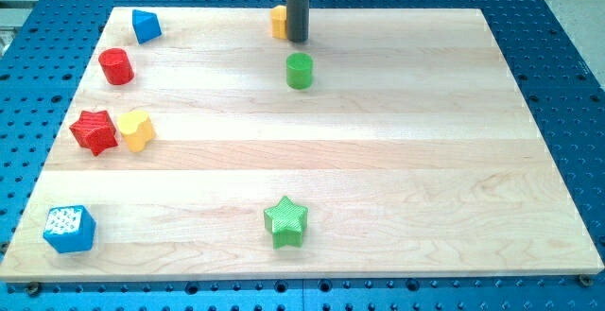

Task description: Move hexagon towards green circle

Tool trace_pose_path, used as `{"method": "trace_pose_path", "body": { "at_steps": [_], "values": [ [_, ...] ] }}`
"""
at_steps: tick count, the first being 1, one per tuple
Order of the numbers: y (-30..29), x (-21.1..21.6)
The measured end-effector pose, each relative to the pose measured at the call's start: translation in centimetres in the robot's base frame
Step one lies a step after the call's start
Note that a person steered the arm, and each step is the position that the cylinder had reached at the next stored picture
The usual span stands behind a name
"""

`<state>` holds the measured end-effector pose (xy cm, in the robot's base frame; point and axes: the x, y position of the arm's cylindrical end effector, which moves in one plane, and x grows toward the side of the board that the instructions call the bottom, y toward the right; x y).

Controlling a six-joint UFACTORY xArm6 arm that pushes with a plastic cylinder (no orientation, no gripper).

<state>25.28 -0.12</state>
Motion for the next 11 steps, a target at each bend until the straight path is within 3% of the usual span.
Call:
{"method": "trace_pose_path", "body": {
  "at_steps": [1, 2, 3, 7, 8, 9, 11],
  "values": [
    [4.0, -1.0],
    [4.2, -4.6],
    [1.3, -5.3],
    [-0.7, -5.9],
    [-5.2, -4.3],
    [-6.3, 1.5],
    [-5.2, -2.6]
  ]
}}
